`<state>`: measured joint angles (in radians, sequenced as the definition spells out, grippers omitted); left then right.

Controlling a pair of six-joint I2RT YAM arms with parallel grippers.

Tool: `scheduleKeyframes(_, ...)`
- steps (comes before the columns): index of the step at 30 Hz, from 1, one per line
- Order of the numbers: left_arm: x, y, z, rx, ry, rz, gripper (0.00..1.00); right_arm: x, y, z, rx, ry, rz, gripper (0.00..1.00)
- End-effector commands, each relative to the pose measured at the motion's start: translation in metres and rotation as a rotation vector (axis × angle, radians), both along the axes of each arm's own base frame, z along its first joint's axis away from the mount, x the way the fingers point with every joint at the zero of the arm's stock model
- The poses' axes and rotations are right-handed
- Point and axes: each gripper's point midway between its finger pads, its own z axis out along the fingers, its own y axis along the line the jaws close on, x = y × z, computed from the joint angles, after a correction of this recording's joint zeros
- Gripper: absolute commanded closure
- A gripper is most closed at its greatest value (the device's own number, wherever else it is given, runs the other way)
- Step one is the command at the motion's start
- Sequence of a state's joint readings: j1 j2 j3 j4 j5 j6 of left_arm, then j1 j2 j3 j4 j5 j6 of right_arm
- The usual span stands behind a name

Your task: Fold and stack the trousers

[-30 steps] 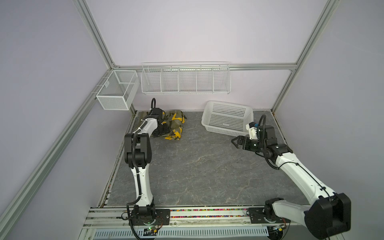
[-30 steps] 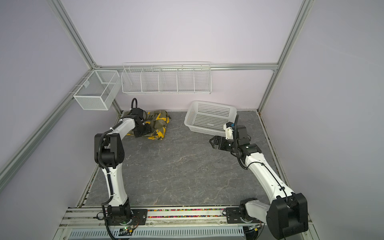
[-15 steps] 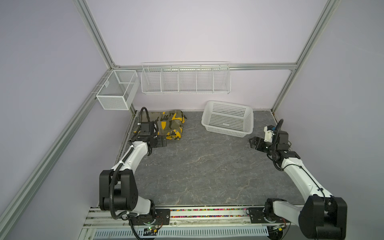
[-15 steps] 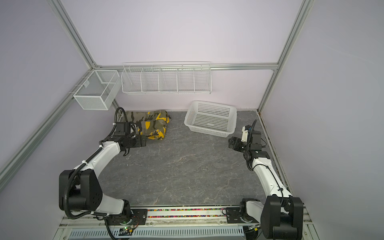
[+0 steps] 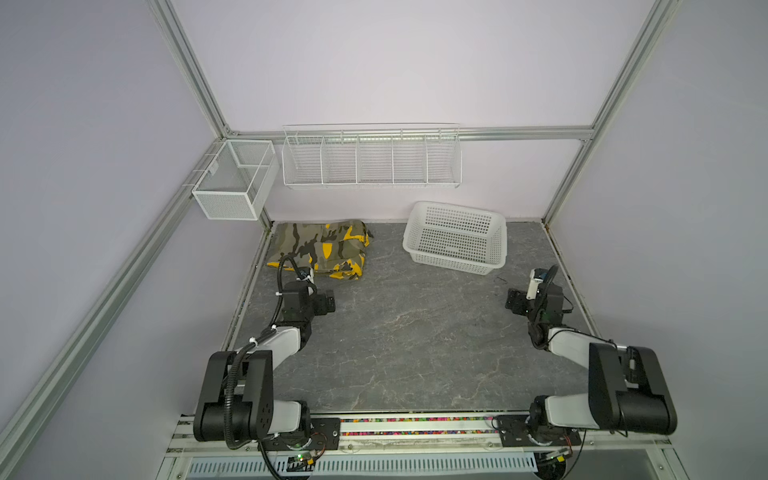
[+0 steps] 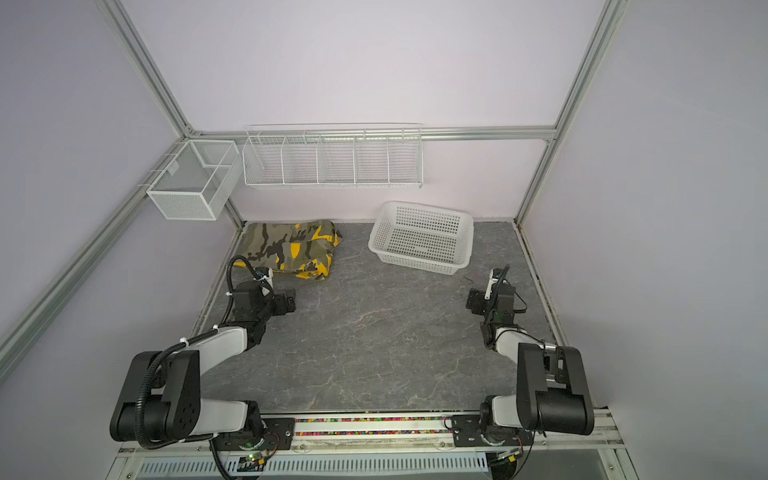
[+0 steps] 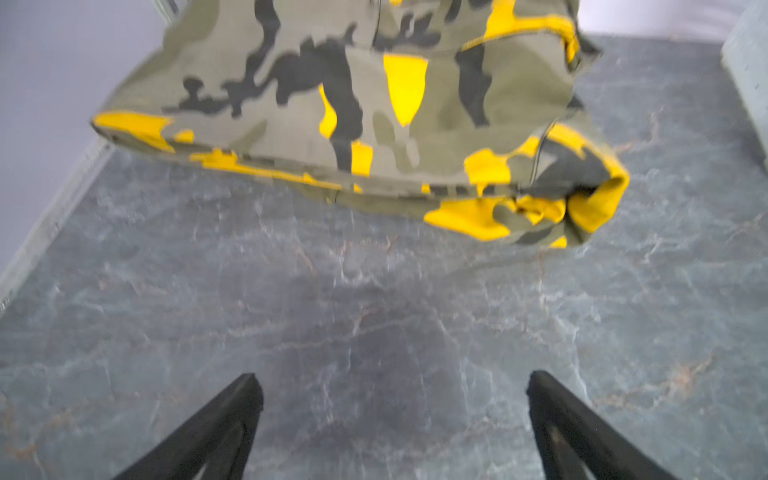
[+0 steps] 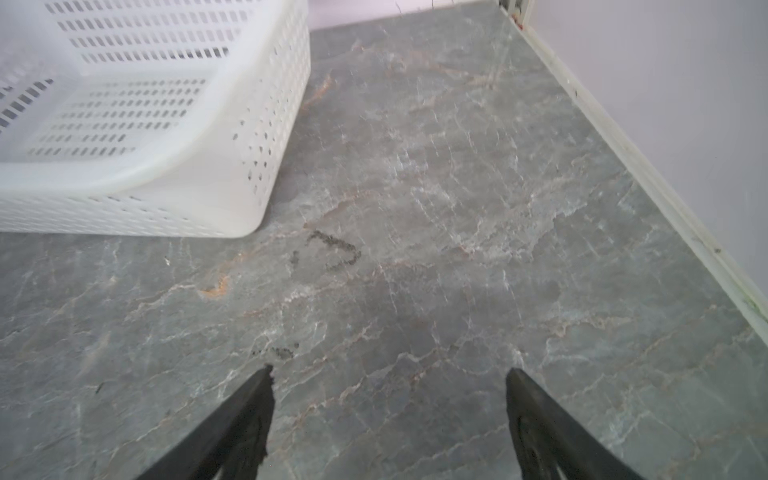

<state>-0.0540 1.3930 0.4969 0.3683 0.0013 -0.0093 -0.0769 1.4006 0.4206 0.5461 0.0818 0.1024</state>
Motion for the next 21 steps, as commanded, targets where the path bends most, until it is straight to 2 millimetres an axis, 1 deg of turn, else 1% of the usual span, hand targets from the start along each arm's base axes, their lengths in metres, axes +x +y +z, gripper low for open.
scheduleKeyframes(1,0.024,-0.003,0.034,0.038,-0.165,-0.038,0.01,0.015,0.016,0.023,-0.056,-0.185,0.118,0.12)
scheduleKeyframes(2,0.024,-0.003,0.035,0.067,-0.179,-0.053,0.01,0.016,0.027,0.012,-0.072,-0.171,0.166,0.12)
scheduleKeyframes(3,0.025,0.002,0.034,0.058,-0.183,-0.015,0.01,0.019,0.035,0.013,-0.1,-0.212,0.195,0.12)
scheduleKeyframes(4,0.025,0.007,0.03,0.049,-0.177,0.015,0.01,0.02,0.039,0.014,-0.113,-0.203,0.212,0.12)
scheduleKeyframes(5,0.026,0.006,0.028,0.055,-0.19,0.009,0.01,0.019,0.034,0.01,-0.11,-0.142,0.184,0.12)
scheduleKeyframes(7,0.025,0.006,0.029,0.049,-0.226,0.011,0.01,0.022,0.029,0.011,-0.114,-0.17,0.15,0.12)
scheduleKeyframes(9,0.023,0.007,0.029,0.05,-0.224,0.013,0.01,0.02,0.028,0.01,-0.122,-0.142,0.141,0.12)
scheduleKeyframes(11,0.022,0.007,0.029,0.05,-0.236,0.014,0.01,0.022,0.027,0.011,-0.124,-0.162,0.135,0.12)
scheduleKeyframes(18,0.02,0.008,0.031,0.048,-0.258,0.02,0.01,0.022,0.029,0.008,-0.121,-0.141,0.142,0.12)
scheduleKeyframes(21,0.017,0.007,0.035,0.048,-0.266,0.015,0.01,0.022,0.029,0.009,-0.121,-0.143,0.142,0.12)
